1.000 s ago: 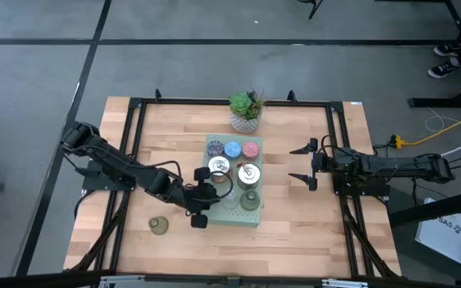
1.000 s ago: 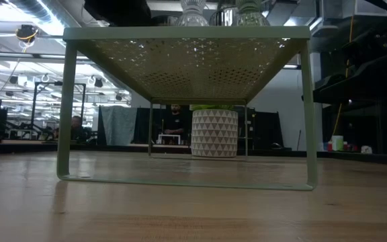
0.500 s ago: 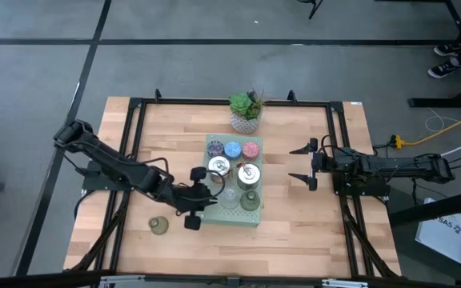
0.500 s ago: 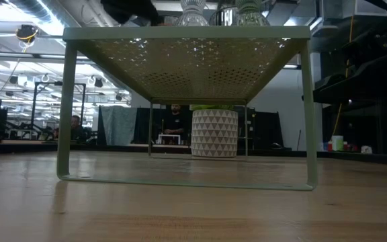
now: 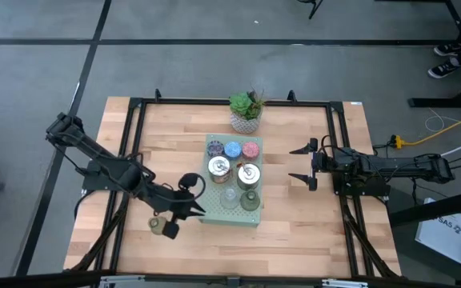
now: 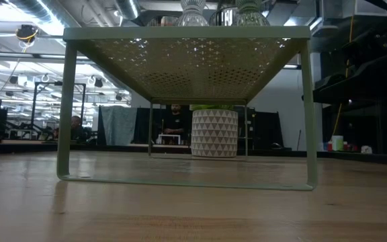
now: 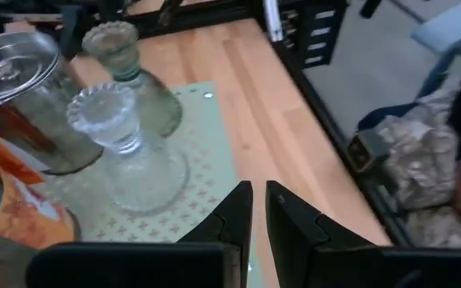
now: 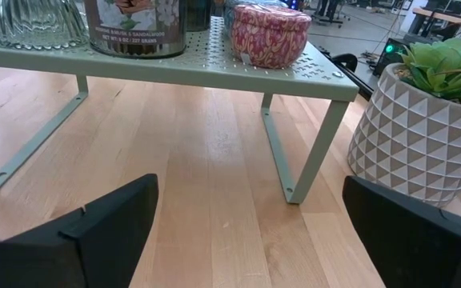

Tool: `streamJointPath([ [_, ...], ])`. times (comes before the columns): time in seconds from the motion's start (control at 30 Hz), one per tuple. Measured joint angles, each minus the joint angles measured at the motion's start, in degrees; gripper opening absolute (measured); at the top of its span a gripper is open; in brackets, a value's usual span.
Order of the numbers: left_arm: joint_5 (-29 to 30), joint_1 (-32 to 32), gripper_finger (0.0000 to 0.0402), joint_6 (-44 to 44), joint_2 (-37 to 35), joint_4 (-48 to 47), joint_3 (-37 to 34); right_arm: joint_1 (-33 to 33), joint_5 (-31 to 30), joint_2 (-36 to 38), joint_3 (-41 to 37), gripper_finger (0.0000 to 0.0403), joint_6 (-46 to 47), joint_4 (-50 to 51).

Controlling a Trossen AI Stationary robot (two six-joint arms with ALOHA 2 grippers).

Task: Pick & Place candle stick holders
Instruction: Put the green vase candle holder on the shelf

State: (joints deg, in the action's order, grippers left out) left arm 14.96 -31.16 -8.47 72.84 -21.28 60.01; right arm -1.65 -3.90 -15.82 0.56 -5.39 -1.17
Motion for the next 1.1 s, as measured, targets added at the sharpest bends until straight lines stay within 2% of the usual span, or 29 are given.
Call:
streamJointPath([
  [0.23, -7.6, -2.4, 0.0033, -5.2, -3.2, -4.3, 0.0, 0.0, 0.0, 0.0, 0.0, 0.0399, 0.0, 0.0],
  [0.6, -23.4, -6.6, 0.0033, -27.9, -4.0, -12.8, 0.0, 0.0, 0.0, 0.0, 0.0, 0.0399, 0.0, 0.0],
  [0.67, -23.6, -7.9, 0.0033, -33.9, -4.0, -16.7, 0.0, 0.0, 0.0, 0.0, 0.0, 0.0399, 0.0, 0.0],
  [0.83, -19.5, -10.2, 0.0041, -47.0, -4.0, -28.2, 0.0, 0.0, 0.0, 0.0, 0.0, 0.0399, 0.0, 0.0],
  [0.93, -17.7, -11.3, 0.0057, -50.7, -4.0, -33.2, 0.0, 0.0, 0.0, 0.0, 0.0, 0.0399, 0.0, 0.0],
  [1.1, -14.8, -12.8, 0.0100, -54.7, -3.6, -34.2, 0.0, 0.0, 0.0, 0.0, 0.0, 0.0399, 0.0, 0.0],
])
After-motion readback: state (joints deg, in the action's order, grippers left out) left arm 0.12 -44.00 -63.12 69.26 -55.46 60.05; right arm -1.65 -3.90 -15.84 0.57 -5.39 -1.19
